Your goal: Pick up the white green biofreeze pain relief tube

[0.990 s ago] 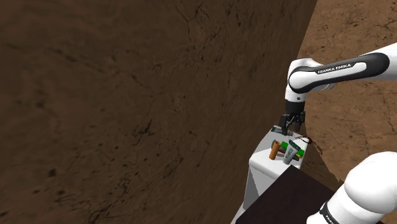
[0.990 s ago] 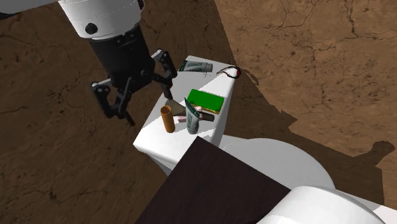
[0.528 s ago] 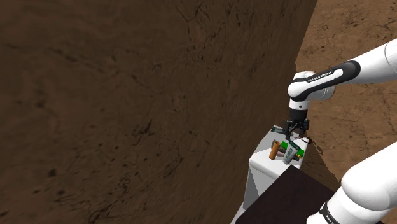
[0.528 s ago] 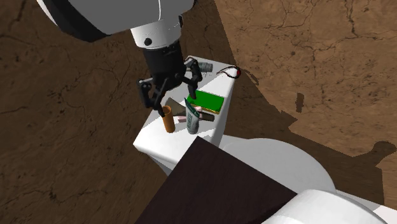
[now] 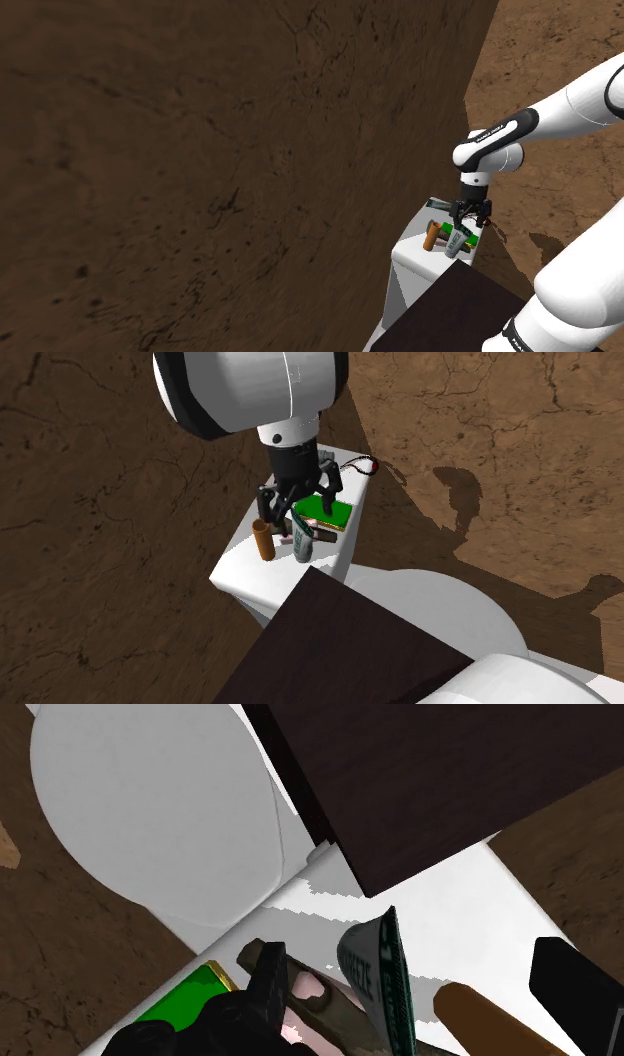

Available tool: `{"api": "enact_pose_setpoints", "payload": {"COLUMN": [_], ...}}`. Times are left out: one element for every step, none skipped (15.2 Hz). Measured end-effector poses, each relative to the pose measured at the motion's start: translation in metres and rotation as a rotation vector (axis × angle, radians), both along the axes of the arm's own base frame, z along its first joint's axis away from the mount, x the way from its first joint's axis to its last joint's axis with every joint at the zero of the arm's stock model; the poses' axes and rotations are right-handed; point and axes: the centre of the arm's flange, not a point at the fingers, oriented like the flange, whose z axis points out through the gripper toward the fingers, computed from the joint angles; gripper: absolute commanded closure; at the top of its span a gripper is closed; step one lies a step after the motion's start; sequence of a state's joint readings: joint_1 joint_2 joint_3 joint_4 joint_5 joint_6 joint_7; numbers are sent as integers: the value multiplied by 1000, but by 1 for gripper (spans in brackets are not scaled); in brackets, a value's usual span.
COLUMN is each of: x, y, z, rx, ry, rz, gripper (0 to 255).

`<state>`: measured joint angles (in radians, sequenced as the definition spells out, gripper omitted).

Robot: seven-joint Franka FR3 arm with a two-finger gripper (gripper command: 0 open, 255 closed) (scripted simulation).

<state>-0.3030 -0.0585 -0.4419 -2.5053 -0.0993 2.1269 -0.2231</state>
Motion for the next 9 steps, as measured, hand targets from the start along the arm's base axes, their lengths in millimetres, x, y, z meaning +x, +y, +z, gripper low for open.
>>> {"api": "enact_pose_setpoints", "payload": {"x": [0, -1, -1, -1, -1, -1, -1, -1, -1], "y": [0, 0, 0, -1, 0, -1, -1, -2, -2], "z": [-4, -10, -16, -23, -26, -27, -28, -28, -28], "rx": [0, 0, 0, 0, 0, 0, 0, 0, 0], "ry": [0, 0, 0, 1, 1, 0, 0, 0, 0], "rz": [-1, -1, -1, -1, -1, -1, -1, -1, -1], "gripper": [0, 0, 0, 0, 0, 255, 255, 255, 255]}}
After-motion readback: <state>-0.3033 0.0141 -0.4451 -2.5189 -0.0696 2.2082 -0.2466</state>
